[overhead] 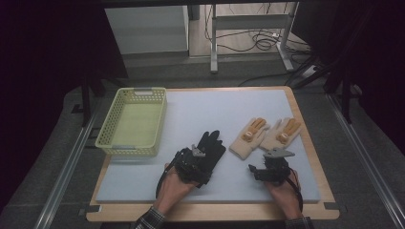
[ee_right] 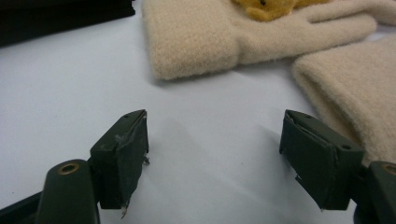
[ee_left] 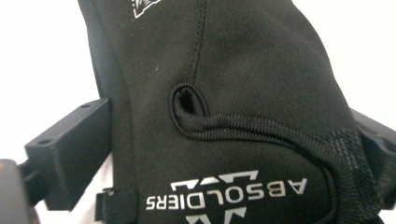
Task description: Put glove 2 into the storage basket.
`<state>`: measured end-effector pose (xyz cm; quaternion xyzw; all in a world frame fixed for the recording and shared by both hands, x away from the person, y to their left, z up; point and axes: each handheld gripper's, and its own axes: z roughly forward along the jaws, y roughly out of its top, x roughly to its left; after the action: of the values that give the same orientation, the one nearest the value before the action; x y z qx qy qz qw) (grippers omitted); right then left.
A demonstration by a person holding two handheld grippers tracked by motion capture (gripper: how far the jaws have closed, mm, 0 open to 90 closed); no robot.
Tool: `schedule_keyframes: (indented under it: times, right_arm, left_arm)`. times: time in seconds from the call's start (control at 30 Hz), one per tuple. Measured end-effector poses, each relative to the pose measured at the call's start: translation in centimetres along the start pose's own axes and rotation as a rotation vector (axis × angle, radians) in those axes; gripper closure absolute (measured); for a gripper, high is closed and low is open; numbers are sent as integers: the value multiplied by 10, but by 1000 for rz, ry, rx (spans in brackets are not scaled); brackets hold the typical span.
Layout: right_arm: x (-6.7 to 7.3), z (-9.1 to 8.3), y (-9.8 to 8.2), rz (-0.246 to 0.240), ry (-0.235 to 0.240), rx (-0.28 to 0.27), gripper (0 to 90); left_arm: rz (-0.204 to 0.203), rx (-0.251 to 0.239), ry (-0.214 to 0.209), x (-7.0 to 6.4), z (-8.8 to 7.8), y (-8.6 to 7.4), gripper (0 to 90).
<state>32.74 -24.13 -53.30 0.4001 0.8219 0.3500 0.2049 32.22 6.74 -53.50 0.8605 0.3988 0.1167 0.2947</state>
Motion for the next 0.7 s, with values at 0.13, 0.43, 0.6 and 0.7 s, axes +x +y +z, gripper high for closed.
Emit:
schedule_keyframes:
  times: [0.13,0.43,0.6,0.7]
  right_arm:
    - [0,0,0,-1,-1,0,234]
    - [0,0,0,0,-1,0,234]
    - [0,0,0,0,0,0,234]
    - [0,0,0,0,0,0,234]
  left_arm:
    - [-10,-18,-3,11,-6,0,268]
    - [-21,-29,-58,27,-13,0,585]
    - [-21,-40,-52,30,-19,1,629]
    - [-21,-38,-45,34,-24,4,631]
